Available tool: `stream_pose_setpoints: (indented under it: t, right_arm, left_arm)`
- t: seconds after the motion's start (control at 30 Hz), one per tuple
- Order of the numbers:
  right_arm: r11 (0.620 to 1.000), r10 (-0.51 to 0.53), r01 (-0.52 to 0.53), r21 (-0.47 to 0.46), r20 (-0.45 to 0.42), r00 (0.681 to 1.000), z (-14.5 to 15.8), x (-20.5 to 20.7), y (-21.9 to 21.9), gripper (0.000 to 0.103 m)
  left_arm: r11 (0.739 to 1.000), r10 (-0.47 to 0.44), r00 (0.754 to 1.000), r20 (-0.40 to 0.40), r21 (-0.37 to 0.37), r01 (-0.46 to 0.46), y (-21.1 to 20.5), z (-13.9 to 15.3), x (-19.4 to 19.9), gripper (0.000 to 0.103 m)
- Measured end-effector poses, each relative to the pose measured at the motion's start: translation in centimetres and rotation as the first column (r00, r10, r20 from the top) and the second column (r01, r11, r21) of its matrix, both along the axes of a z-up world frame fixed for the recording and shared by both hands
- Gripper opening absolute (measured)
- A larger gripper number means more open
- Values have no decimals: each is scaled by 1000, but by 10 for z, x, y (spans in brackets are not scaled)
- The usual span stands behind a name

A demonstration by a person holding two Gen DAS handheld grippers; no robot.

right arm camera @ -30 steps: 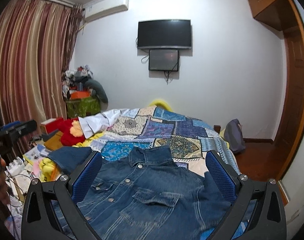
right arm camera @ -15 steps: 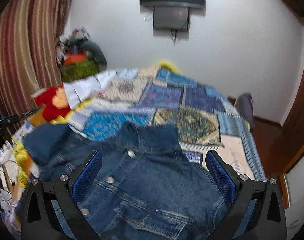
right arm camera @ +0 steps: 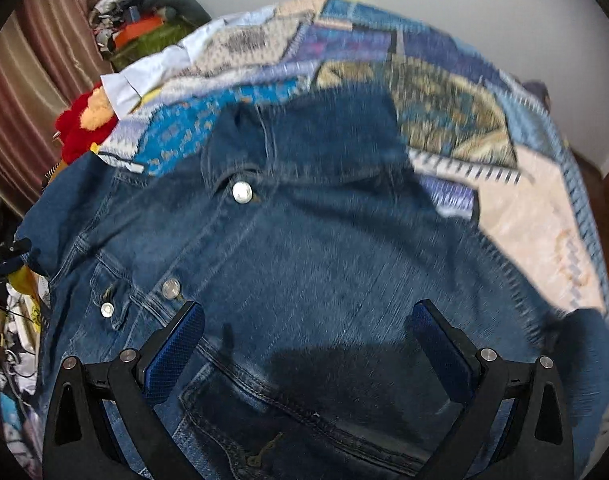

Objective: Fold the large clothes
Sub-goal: 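Lower the left gripper onto the jacket sleeve and grasp it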

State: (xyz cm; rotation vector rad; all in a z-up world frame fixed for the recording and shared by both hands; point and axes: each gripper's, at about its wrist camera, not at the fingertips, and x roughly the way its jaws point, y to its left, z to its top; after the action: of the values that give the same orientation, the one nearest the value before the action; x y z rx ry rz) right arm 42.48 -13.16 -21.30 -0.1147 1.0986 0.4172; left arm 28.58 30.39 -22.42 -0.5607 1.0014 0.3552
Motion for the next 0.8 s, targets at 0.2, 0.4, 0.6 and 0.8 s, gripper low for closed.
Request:
stream_pose_setpoints:
  t: [0.2, 0.4, 0.6, 0.8]
  right_arm:
    - [998, -20, 23, 51, -52, 998, -8, 0, -7, 103]
    - [997, -34, 38, 63, -77, 996, -11, 4, -10, 103]
    - [998, -39, 42, 56, -54, 998, -2, 0, -12, 103]
    - [997, -23, 24, 67, -3, 1000, 19, -9, -17, 103]
  left_arm:
    - [1000, 4, 1000, 9, 2, -4, 22, 0, 20, 50]
    - [995, 39, 999, -11, 89, -38, 40, 7, 41, 30]
    - [954, 2, 999, -40, 299, 10, 6, 37, 47, 12]
    - [927, -120, 989, 89, 366, 80, -46, 92, 40, 8]
